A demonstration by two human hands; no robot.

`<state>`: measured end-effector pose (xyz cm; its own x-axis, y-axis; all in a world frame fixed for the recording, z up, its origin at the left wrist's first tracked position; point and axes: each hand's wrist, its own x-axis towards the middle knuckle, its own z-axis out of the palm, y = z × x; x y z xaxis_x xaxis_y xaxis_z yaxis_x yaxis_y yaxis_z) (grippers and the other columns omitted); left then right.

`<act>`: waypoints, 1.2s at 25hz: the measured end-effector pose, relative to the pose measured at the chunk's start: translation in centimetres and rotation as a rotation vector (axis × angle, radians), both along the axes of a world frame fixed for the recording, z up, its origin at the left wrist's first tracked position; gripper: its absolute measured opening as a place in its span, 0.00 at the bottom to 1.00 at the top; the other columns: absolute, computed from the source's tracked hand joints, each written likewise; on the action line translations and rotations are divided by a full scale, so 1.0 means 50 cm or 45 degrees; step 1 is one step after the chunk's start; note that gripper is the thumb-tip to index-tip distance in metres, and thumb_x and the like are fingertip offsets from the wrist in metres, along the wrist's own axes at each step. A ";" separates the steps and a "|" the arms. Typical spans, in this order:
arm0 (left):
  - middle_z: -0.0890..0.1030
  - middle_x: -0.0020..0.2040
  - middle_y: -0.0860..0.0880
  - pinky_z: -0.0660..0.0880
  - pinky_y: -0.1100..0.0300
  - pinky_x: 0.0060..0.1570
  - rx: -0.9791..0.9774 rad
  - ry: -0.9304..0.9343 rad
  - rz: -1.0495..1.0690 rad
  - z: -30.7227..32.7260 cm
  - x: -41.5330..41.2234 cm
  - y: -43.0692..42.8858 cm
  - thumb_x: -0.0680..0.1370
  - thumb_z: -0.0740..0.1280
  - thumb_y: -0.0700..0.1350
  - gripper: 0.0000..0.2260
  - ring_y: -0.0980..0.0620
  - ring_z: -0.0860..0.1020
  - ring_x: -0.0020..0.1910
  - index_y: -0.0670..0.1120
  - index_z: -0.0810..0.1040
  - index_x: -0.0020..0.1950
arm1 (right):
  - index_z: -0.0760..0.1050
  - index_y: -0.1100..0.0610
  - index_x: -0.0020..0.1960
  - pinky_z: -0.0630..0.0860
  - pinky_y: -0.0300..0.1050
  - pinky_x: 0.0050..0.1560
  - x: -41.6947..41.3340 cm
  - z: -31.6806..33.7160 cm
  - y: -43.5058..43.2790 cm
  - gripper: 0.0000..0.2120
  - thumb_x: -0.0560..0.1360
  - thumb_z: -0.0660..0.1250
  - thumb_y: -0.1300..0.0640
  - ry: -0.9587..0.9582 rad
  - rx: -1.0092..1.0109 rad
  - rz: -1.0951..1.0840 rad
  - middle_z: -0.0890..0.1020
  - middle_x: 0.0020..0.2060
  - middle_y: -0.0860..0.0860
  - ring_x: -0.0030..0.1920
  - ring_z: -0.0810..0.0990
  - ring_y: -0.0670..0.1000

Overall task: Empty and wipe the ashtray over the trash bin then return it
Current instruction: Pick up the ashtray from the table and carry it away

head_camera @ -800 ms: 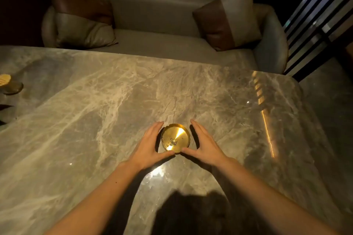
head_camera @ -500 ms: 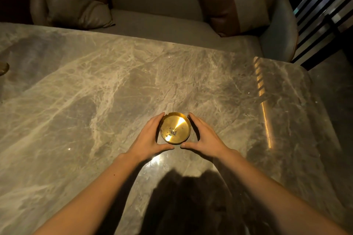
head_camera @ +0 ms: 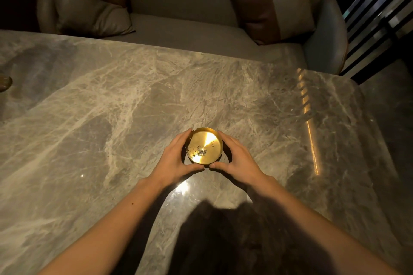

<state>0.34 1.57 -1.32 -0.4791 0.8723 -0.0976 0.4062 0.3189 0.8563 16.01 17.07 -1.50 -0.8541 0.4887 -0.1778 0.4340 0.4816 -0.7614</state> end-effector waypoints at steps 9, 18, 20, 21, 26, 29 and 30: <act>0.72 0.69 0.56 0.68 0.64 0.68 0.125 -0.057 0.017 0.115 0.017 0.050 0.60 0.82 0.52 0.46 0.62 0.71 0.67 0.52 0.65 0.74 | 0.64 0.44 0.73 0.69 0.44 0.69 0.036 0.117 0.042 0.42 0.63 0.80 0.47 0.195 -0.076 -0.095 0.73 0.67 0.43 0.68 0.71 0.42; 0.75 0.65 0.60 0.68 0.69 0.65 0.276 -0.145 0.088 0.247 0.121 0.128 0.58 0.83 0.48 0.41 0.65 0.73 0.65 0.55 0.70 0.68 | 0.66 0.46 0.72 0.71 0.49 0.68 0.139 0.253 0.120 0.43 0.61 0.80 0.44 0.340 -0.046 -0.135 0.75 0.66 0.45 0.67 0.73 0.44; 0.75 0.66 0.59 0.69 0.68 0.65 0.284 -0.143 0.088 0.270 0.144 0.150 0.57 0.84 0.50 0.42 0.63 0.73 0.66 0.57 0.70 0.68 | 0.67 0.46 0.72 0.72 0.50 0.68 0.163 0.275 0.146 0.42 0.61 0.80 0.44 0.355 -0.045 -0.116 0.75 0.66 0.45 0.66 0.73 0.45; 0.75 0.66 0.59 0.69 0.67 0.65 0.287 -0.140 0.095 0.280 0.158 0.162 0.57 0.83 0.51 0.42 0.62 0.73 0.66 0.57 0.70 0.68 | 0.67 0.46 0.72 0.73 0.51 0.67 0.176 0.286 0.160 0.42 0.61 0.80 0.44 0.358 -0.052 -0.109 0.75 0.66 0.45 0.66 0.74 0.45; 0.75 0.66 0.56 0.70 0.66 0.65 0.288 -0.134 0.110 0.327 0.211 0.213 0.58 0.83 0.48 0.43 0.61 0.73 0.66 0.52 0.71 0.70 | 0.66 0.44 0.70 0.73 0.48 0.67 0.221 0.328 0.217 0.41 0.62 0.81 0.48 0.379 -0.044 -0.077 0.74 0.64 0.42 0.66 0.73 0.44; 0.75 0.65 0.60 0.70 0.69 0.64 0.279 -0.126 0.099 0.350 0.213 0.229 0.58 0.83 0.47 0.42 0.64 0.73 0.65 0.53 0.70 0.69 | 0.66 0.42 0.70 0.73 0.44 0.67 0.224 0.344 0.234 0.41 0.62 0.81 0.48 0.391 -0.040 -0.088 0.73 0.64 0.39 0.66 0.72 0.42; 0.75 0.65 0.61 0.70 0.69 0.64 0.281 -0.122 0.090 0.355 0.207 0.232 0.59 0.83 0.47 0.41 0.65 0.73 0.65 0.53 0.70 0.69 | 0.65 0.42 0.70 0.72 0.44 0.67 0.219 0.348 0.236 0.41 0.62 0.80 0.48 0.392 -0.036 -0.094 0.73 0.64 0.39 0.66 0.72 0.42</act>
<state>10.68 13.19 16.43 -0.5374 0.8422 0.0435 0.3030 0.1447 0.9419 26.97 28.88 15.89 -0.8325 0.5497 0.0694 0.2137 0.4341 -0.8752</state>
